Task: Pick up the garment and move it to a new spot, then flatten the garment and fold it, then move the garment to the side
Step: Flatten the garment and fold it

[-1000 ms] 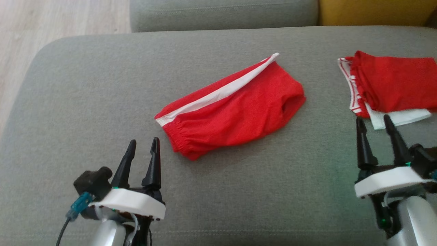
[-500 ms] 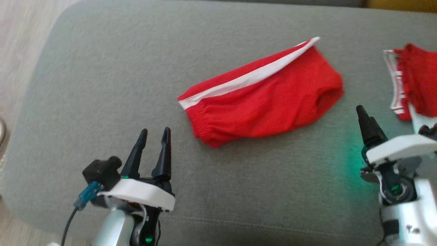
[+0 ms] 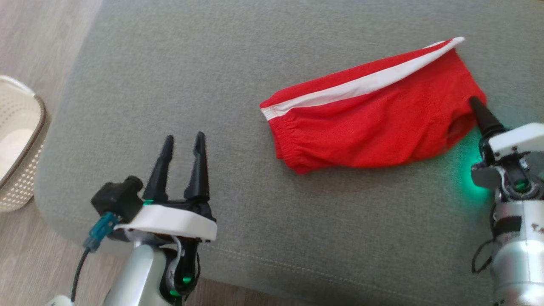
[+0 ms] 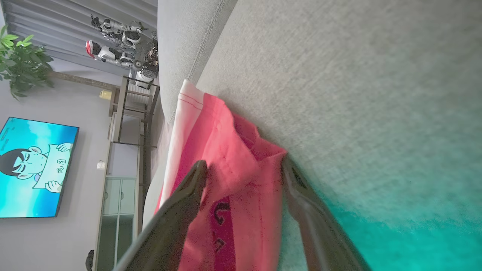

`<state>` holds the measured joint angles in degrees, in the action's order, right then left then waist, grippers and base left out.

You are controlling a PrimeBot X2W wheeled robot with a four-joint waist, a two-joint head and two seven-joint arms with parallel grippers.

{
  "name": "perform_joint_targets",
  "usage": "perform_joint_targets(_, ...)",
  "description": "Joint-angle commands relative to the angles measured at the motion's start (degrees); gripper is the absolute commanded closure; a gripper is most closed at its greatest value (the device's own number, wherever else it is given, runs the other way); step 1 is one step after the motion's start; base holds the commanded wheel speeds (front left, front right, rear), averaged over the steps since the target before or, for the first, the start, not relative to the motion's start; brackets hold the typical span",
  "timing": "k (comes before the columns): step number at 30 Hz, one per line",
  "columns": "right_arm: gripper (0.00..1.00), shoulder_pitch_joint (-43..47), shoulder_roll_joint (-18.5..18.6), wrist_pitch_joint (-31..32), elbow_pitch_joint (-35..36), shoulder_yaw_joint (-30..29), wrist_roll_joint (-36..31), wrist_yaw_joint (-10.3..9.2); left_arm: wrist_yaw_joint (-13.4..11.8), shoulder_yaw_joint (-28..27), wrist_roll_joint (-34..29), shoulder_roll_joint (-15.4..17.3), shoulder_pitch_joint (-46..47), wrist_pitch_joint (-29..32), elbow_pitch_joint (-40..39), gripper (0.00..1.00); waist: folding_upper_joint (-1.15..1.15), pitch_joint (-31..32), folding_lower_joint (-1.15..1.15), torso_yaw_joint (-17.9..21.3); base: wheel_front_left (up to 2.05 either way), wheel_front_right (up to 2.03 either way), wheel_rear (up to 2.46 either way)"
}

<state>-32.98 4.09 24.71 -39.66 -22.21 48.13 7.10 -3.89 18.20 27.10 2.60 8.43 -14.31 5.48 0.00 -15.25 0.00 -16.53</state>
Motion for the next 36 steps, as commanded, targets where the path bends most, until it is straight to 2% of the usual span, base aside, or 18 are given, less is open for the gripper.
perform_joint_targets(1, 0.00, -1.2, -1.1, 1.0, -0.4, 1.2, -0.2, 0.39, -0.5, -1.9, -0.2, 0.3, 1.4, -0.7, -2.2, 0.00, 0.00, -0.5, 0.00, -0.6, 0.00, 0.00, 0.00)
perform_joint_targets(9, 0.00, -4.5, -1.2, 2.6, -4.7, 0.3, -3.0, 0.39, -0.8, -1.1, -1.0, 0.3, 1.2, -0.7, -3.4, 0.00, 0.00, -0.9, 0.00, -1.6, 0.00, 0.00, 0.00)
perform_joint_targets(16, 0.00, -6.4, -1.2, 2.8, -7.2, 2.5, -4.8, 0.39, -0.4, -0.5, -0.6, 0.3, 1.8, -0.7, -3.6, 0.00, 0.00, -1.1, 0.00, -1.6, 0.00, 0.00, 0.00)
perform_joint_targets(17, 0.59, -6.6, -1.2, 2.6, -7.6, 2.6, -5.4, 0.39, -0.4, -0.4, -0.5, 0.3, 1.9, -0.7, -3.5, 0.00, 0.00, -1.1, 0.00, -1.6, 0.00, 0.00, 0.00)
perform_joint_targets(18, 1.00, -6.8, -1.2, 2.2, -7.8, 2.7, -6.2, 0.39, -0.3, -0.3, -0.5, 0.3, 2.0, -0.7, -3.5, 0.00, 0.00, -1.1, 0.00, -1.6, 0.00, 0.00, 0.00)
perform_joint_targets(27, 1.00, -5.6, -1.2, -0.9, -4.2, 6.4, -5.4, 0.39, -0.2, -0.5, -0.3, 0.3, 1.9, -0.7, -3.2, 0.00, 0.00, 0.4, 0.00, -0.3, 0.00, 0.00, 0.00)
perform_joint_targets(36, 1.00, 0.0, -1.2, -7.1, -0.3, 9.5, 1.0, 0.39, 0.4, -1.2, -0.7, 0.3, 1.1, -0.7, -2.6, 0.00, 0.00, 3.9, 0.00, 3.7, 0.00, 0.00, 0.00)
